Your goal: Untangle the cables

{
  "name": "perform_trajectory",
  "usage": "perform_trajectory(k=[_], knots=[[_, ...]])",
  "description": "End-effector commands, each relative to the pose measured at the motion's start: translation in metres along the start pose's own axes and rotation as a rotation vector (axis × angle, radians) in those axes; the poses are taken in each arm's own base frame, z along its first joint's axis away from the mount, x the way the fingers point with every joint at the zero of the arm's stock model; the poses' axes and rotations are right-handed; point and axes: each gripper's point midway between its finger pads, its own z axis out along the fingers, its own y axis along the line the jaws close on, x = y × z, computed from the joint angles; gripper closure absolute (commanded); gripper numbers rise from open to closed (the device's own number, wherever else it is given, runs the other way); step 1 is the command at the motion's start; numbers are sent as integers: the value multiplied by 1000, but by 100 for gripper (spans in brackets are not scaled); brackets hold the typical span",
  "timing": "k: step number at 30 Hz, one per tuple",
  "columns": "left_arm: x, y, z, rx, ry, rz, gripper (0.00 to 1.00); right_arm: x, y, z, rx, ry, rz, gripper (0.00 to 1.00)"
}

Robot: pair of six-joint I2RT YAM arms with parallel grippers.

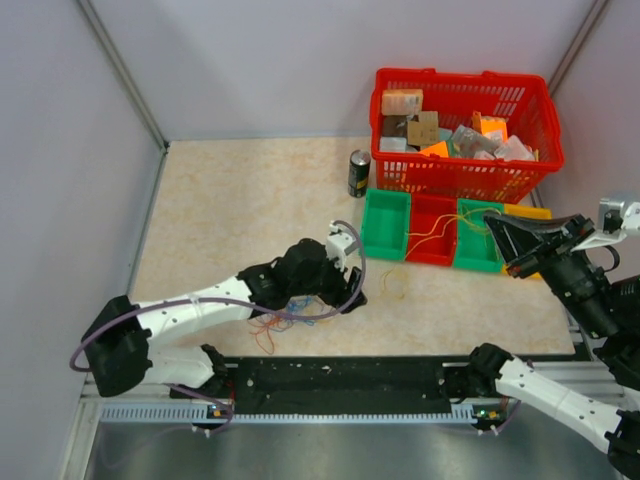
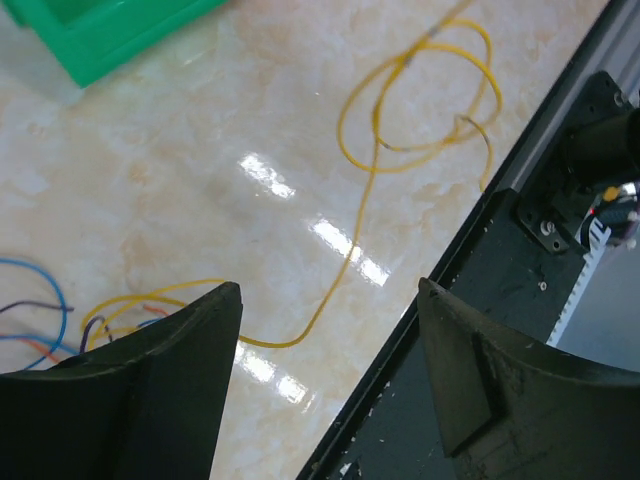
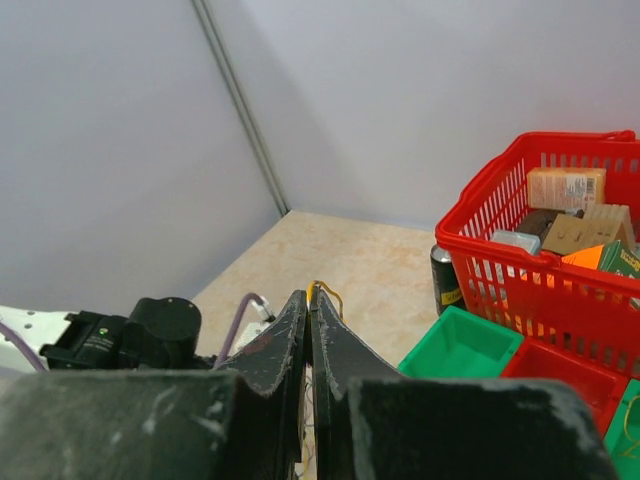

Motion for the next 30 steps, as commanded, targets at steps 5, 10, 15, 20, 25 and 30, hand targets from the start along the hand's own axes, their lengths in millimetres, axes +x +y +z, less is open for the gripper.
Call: perform_trajectory(k=[5,10,15,20,25,30], knots=[[-34,33,-60,-312,-264,-393,24,1,-1,1,0,4,-21,100],[-17,18,-55,-202,-285,-704,26,0,-2,3,14,-6,-7,100],[-13,-12,-18,-7,-187,-761,27,0,0,4,5,-10,0,100],[-33,-15,16,57,-182,-750,32,1,4,2,-17,-8,26,100],[-35,23,23,-29,-216,-747,73,0,3,-5,-16,-17,49,100],[-17,101,-36,-323,-392,-786,100,-4,-19,-13,92,-18,12,100]])
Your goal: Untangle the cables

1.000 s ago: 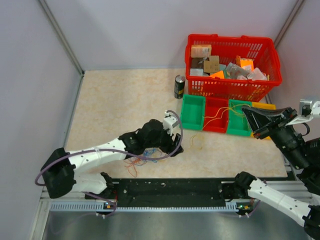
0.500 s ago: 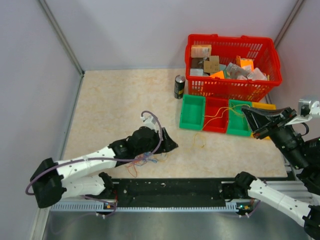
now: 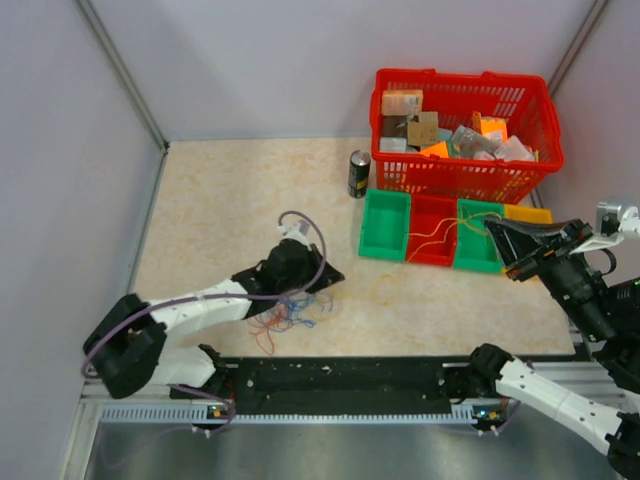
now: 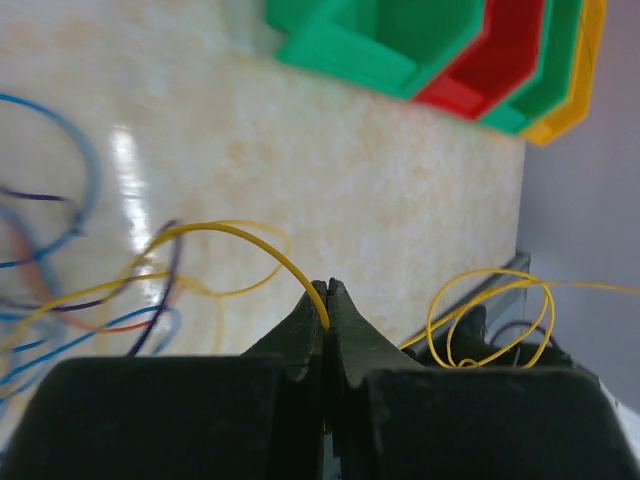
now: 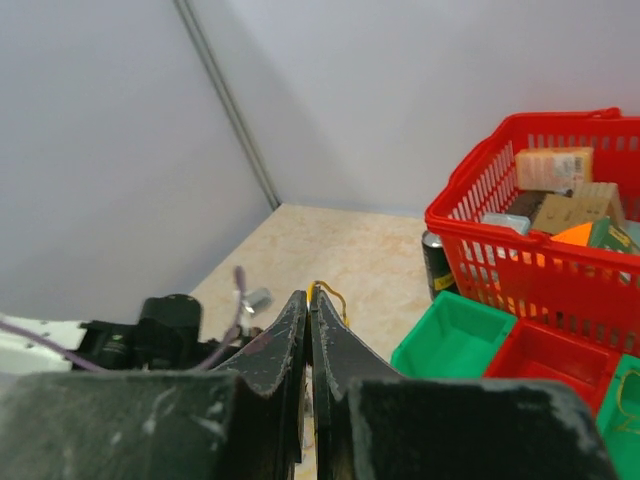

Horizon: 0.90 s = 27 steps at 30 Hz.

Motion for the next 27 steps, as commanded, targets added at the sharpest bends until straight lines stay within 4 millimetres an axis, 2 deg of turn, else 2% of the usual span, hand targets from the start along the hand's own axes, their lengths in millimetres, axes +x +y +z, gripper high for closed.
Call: perform_trajectory(k=[1,2,3,5,7,10,13,18,20,23,25,27], knots=[[-61,59,-58,-201,-313,-16,100,-19,-30,-15,158,-43,-25,100],[-81,81,-78,-302,-437,-21,100,-23,-52,-24,275,-56,-49,100],[-85,91,-97,-348,-478,-13,100,-30,-73,-36,390,-83,-63,100],[-107,114,-138,-461,-608,10,100,-45,-113,-69,627,-155,-82,100],[-118,122,-172,-520,-697,31,100,-53,-130,-93,724,-196,-90,100],[-124,126,-206,-556,-787,57,100,-55,-137,-103,756,-211,-112,100],[-126,127,-220,-574,-826,68,100,-52,-139,-101,770,-200,-130,100],[-136,119,-222,-599,-822,128,100,-38,-130,-84,702,-157,-152,100],[-140,124,-234,-684,-834,137,100,-38,-138,-92,766,-136,-176,100],[-143,128,-247,-748,-858,162,100,-52,-145,-113,805,-185,-142,100],[-144,126,-248,-725,-870,154,100,-57,-145,-124,780,-230,-88,100],[-145,119,-245,-674,-878,153,100,-54,-138,-120,723,-246,-56,100]])
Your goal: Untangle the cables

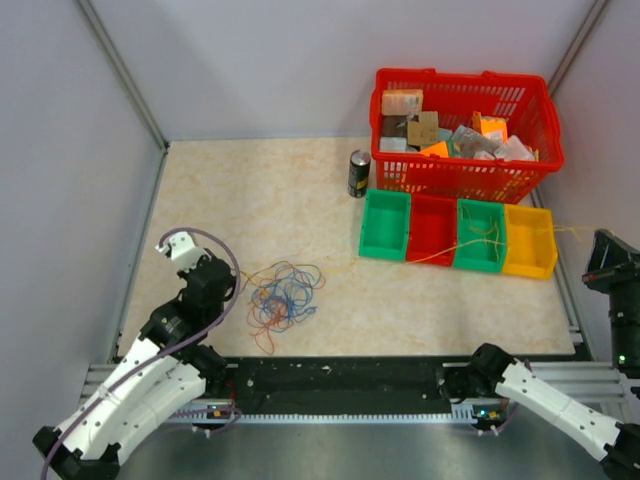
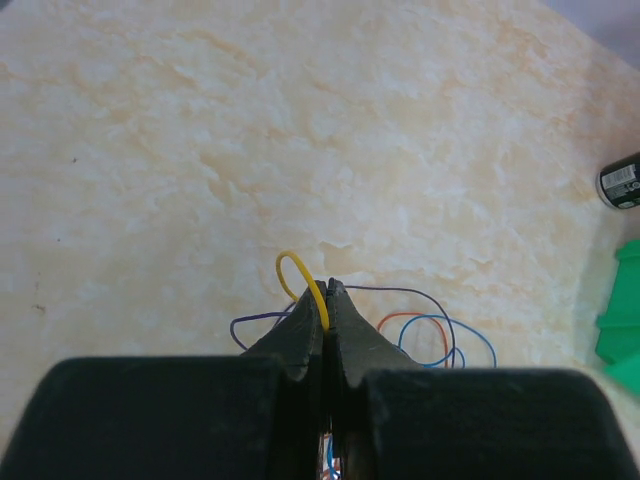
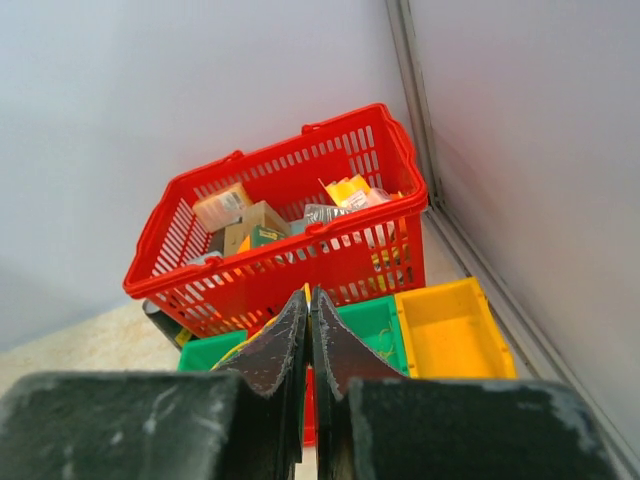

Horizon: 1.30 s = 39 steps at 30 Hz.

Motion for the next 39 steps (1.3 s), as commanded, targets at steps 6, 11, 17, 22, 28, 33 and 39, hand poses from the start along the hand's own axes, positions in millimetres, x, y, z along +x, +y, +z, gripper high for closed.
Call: perform_trajectory(k=[6,11,17,22,28,33,39], knots=[[-39,19,-11,-80,-129,2,100,-16,-21,-10,13,-36,54,100],[-71,36,-27,-128,-234,-5,100,-34,-50,-24,46,-84,94,100],[-66,28,-25,-74,-228,-35,100,-37,-63,-30,65,-99,126,100],[-63,21,-21,-69,-204,-15,100,-27,-39,-23,-4,-77,102,100],[-80,37,-30,-143,-258,-2,100,-17,-34,-16,32,-44,23,100],[-97,56,-44,-185,-329,-31,100,-29,-63,-27,87,-77,18,100],[-83,41,-35,-115,-292,-69,100,-42,-92,-40,123,-112,55,100]])
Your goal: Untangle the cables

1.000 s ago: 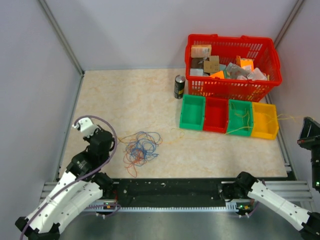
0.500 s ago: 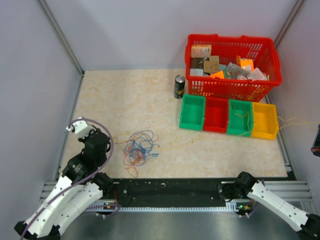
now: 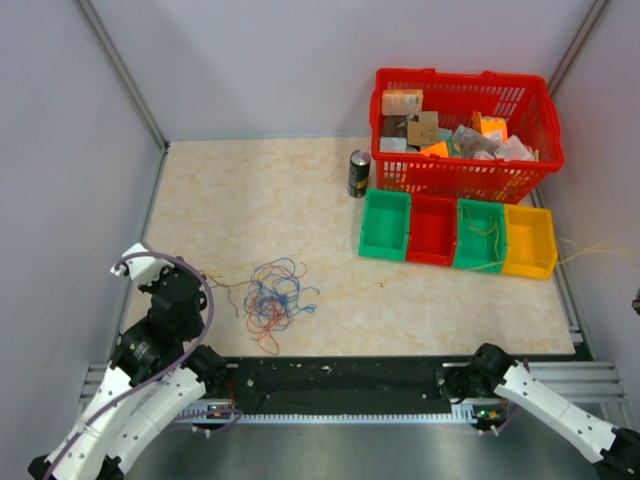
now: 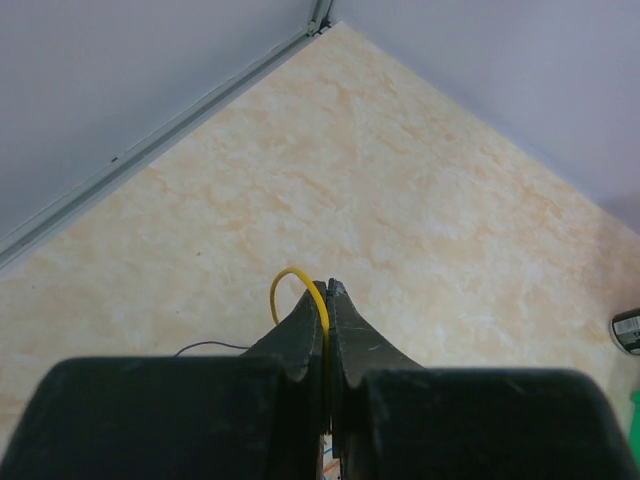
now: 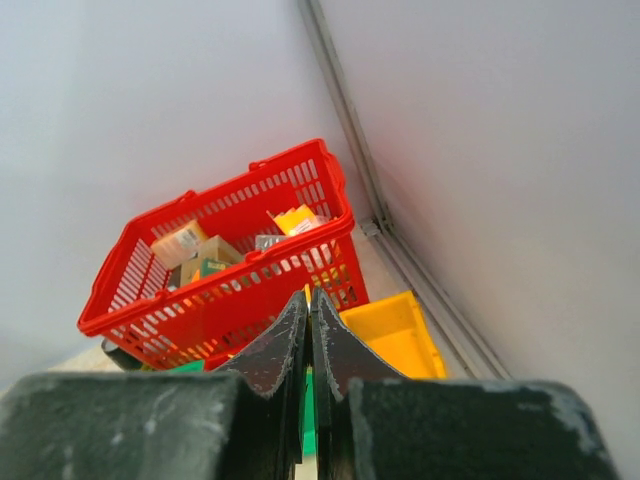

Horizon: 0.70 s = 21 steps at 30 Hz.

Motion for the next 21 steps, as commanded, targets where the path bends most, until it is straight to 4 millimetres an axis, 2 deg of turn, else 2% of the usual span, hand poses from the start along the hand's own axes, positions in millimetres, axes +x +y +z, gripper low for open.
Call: perform_trajectory(k=[1,5,9,12,15,16,18,21], knots=[[5,-7,4,-3,12,-14,100,-19,-30,-8,54,-35,20,100],[3,-9,5,-15,19,3,100,-28,-46,-14,72,-54,47,100],[1,-7,5,-19,5,2,100,-21,-37,-13,28,-52,46,100],[-6,-2,3,-34,-17,9,100,-22,-39,-12,50,-45,3,100],[-12,0,2,-28,-31,27,100,-26,-42,-14,33,-58,44,100],[-11,-4,2,-7,-26,24,100,-24,-34,-14,0,-60,67,100],[-3,-17,3,48,7,11,100,-9,-7,-8,-78,-36,83,100],[21,-54,3,187,103,-18,100,34,58,4,-208,66,89,100]])
